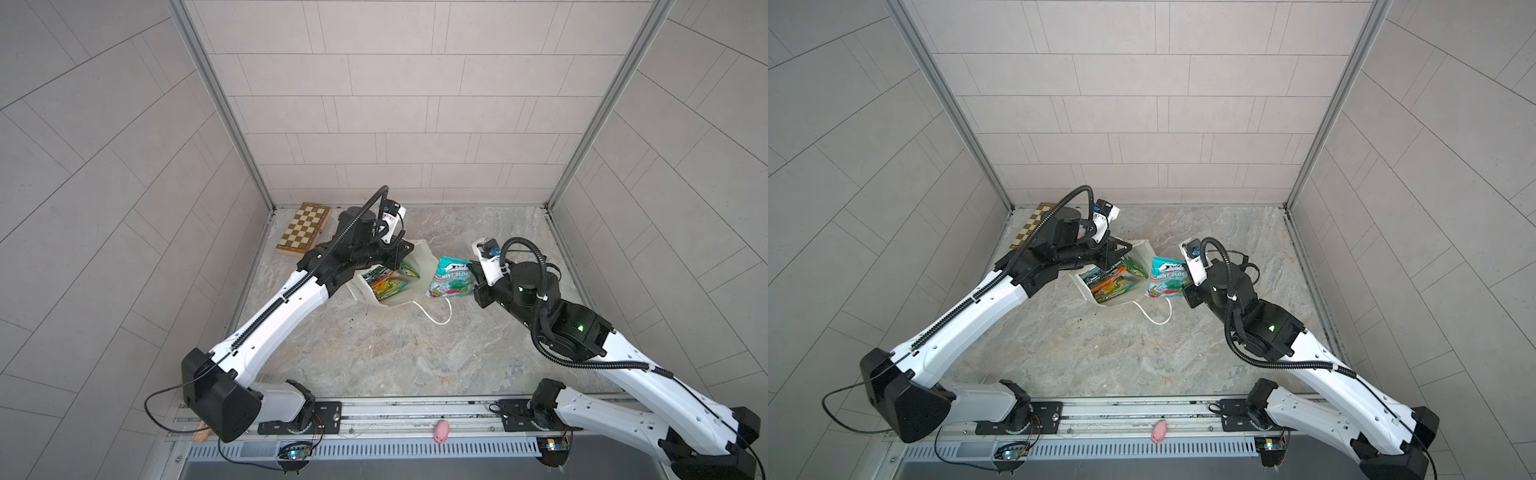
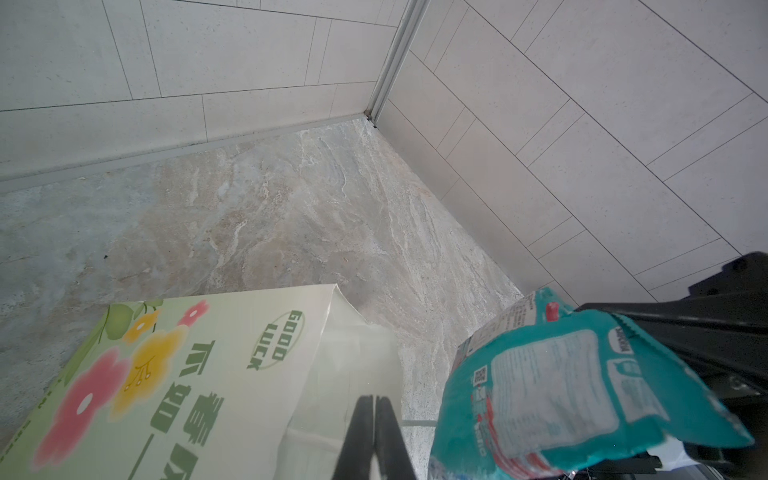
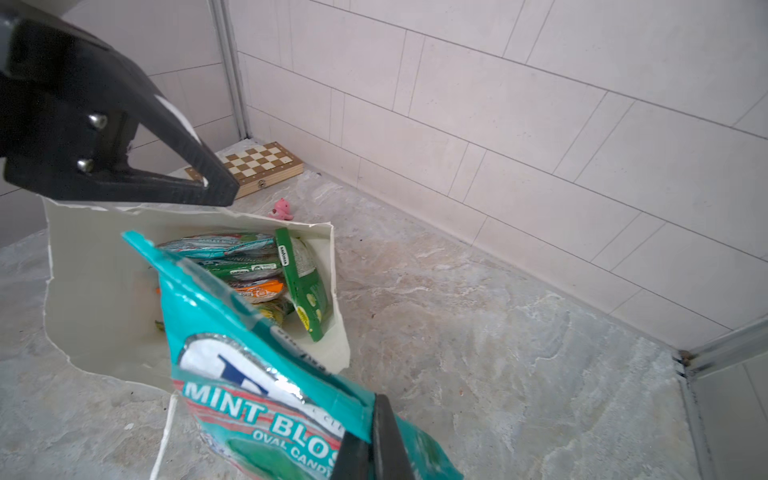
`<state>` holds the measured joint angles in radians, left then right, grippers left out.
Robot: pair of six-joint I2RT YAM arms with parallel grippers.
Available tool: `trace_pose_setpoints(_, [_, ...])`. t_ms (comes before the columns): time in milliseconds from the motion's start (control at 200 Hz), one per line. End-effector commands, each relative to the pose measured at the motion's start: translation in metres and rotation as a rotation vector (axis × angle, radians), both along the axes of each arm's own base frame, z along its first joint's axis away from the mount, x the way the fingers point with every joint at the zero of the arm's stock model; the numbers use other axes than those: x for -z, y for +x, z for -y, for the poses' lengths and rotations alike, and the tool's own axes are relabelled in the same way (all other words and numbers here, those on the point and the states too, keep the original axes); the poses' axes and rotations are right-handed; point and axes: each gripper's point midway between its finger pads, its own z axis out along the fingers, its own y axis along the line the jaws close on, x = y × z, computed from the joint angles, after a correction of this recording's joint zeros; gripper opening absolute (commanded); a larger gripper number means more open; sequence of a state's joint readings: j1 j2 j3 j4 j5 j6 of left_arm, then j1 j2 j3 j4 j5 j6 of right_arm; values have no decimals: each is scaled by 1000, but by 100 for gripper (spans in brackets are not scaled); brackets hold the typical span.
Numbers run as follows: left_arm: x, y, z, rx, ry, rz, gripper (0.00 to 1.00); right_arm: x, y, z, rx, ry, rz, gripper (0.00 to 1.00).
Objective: Take the snacks out of the paper bag
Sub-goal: 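Pull the teal packet out of the bag with the right gripper, then lower the teal packet onto the table beyond the bag and release it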
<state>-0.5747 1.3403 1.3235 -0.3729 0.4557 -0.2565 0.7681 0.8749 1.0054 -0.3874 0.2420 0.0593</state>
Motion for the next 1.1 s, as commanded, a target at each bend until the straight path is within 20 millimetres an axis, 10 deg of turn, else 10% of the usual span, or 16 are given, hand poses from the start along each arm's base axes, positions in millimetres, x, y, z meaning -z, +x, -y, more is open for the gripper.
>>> trace_pose_setpoints(0, [4,-4,2,18,11,-2,0,-27,7,21,104,22,67,0])
trace_pose_setpoints(265, [3,-9,7,42,5,-7,0,-32,41,50,238,72,6,0])
trace_pose_setpoints(580, [1,-16,12,69,4,5,0,23,114,86,349,195,-219,0])
trace_pose_setpoints(1096, [5,-26,22,110,25,10,0,128,230,57,196,490,-438,0])
